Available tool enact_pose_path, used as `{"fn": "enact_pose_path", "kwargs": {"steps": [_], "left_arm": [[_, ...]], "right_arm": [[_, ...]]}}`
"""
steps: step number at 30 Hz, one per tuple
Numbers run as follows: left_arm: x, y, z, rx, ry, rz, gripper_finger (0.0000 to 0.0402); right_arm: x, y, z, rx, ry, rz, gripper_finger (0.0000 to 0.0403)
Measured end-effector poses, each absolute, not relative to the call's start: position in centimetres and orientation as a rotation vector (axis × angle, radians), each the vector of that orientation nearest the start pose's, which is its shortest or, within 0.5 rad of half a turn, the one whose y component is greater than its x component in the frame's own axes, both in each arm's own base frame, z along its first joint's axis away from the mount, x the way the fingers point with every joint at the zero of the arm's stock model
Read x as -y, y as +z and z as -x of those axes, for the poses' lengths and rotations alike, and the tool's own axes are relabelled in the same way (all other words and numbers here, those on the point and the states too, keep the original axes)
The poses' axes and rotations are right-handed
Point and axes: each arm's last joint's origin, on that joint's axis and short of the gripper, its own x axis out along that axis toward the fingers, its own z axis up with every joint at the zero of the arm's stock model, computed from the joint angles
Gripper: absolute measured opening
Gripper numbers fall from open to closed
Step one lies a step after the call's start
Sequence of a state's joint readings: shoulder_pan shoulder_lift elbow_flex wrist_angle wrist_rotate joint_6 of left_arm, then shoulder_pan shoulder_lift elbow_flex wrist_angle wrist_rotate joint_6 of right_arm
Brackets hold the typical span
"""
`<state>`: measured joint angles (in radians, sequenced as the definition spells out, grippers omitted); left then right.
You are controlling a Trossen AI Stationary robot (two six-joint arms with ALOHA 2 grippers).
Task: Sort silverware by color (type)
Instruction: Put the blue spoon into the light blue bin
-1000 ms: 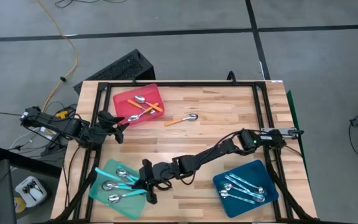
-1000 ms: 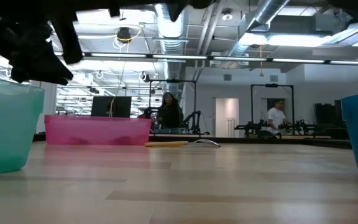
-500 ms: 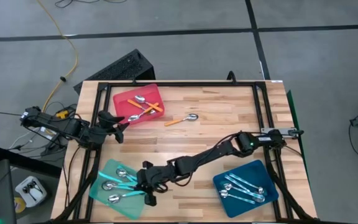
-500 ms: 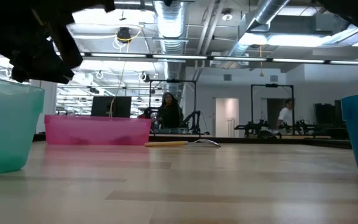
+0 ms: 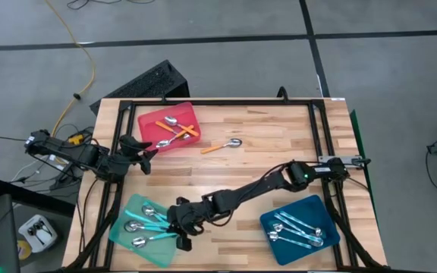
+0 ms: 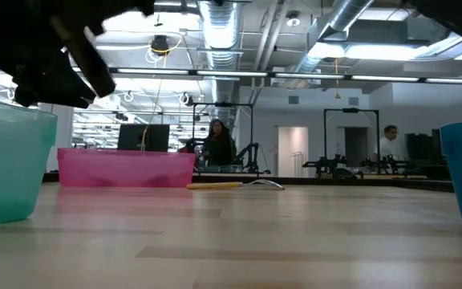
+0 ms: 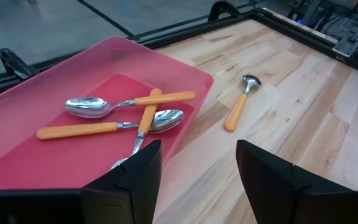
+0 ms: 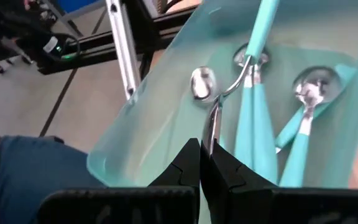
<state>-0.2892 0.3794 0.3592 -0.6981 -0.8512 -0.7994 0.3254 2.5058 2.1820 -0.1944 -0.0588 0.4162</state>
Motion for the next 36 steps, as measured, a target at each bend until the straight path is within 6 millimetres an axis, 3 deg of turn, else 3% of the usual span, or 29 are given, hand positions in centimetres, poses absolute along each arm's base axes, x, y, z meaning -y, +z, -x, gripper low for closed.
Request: {"fn": "enact_pose_path", "kwargs": {"steps": [5,36], "left_arm": [[0.4,19.9,-8.9,-0.355,0.733,0.361,0.0190],[0.4,19.9,-8.9,-0.354,0.735,0.360,0.0190]], "right_arm": [[-17.8,17.4,-54.3,-0.615,0.282,-0.376,0.0025],[-16.5,16.4,-54.1,-0.738,0.224,-0.477,0.0025]]}}
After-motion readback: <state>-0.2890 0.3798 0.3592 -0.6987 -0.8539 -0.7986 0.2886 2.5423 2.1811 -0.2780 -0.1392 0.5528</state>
